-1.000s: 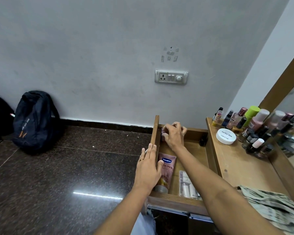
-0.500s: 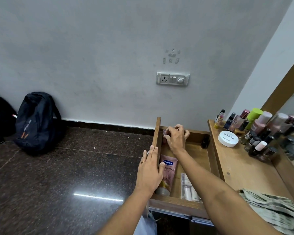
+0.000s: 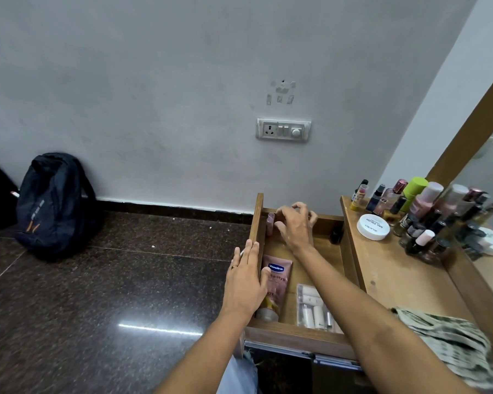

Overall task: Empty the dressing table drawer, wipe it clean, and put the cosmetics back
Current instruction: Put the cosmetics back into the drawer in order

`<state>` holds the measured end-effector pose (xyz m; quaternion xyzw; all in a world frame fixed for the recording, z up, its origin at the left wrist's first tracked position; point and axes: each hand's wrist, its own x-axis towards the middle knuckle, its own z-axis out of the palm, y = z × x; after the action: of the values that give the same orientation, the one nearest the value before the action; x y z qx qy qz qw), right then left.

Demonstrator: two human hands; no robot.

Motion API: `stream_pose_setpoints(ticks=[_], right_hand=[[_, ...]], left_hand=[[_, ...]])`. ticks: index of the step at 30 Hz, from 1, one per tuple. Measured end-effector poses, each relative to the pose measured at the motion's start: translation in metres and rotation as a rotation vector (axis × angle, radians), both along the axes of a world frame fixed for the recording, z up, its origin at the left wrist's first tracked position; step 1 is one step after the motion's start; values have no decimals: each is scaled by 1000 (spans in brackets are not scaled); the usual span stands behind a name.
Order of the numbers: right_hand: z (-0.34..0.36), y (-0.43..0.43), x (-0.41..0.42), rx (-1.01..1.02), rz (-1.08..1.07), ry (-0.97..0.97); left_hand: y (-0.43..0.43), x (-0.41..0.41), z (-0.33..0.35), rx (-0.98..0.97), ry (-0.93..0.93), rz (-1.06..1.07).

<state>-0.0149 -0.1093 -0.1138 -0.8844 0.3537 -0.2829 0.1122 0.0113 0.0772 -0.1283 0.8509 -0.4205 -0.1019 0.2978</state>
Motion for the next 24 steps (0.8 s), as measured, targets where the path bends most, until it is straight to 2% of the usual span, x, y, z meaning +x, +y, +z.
stream_pose_setpoints(ticks=[7, 9, 15, 19, 24], right_hand=[[69, -22, -26, -268, -44, -137], [96, -35, -43, -339, -118, -114], [160, -85, -100, -169, -406, 12], [169, -110, -127, -60, -396, 113], [164, -118, -129, 26, -270, 175]], left_hand=[[0, 0, 2, 13, -11, -6], [0, -1, 3, 19, -21, -1], [1, -2, 3, 41, -40, 10], [0, -2, 4, 49, -48, 14], [0, -2, 5, 53, -39, 22]])
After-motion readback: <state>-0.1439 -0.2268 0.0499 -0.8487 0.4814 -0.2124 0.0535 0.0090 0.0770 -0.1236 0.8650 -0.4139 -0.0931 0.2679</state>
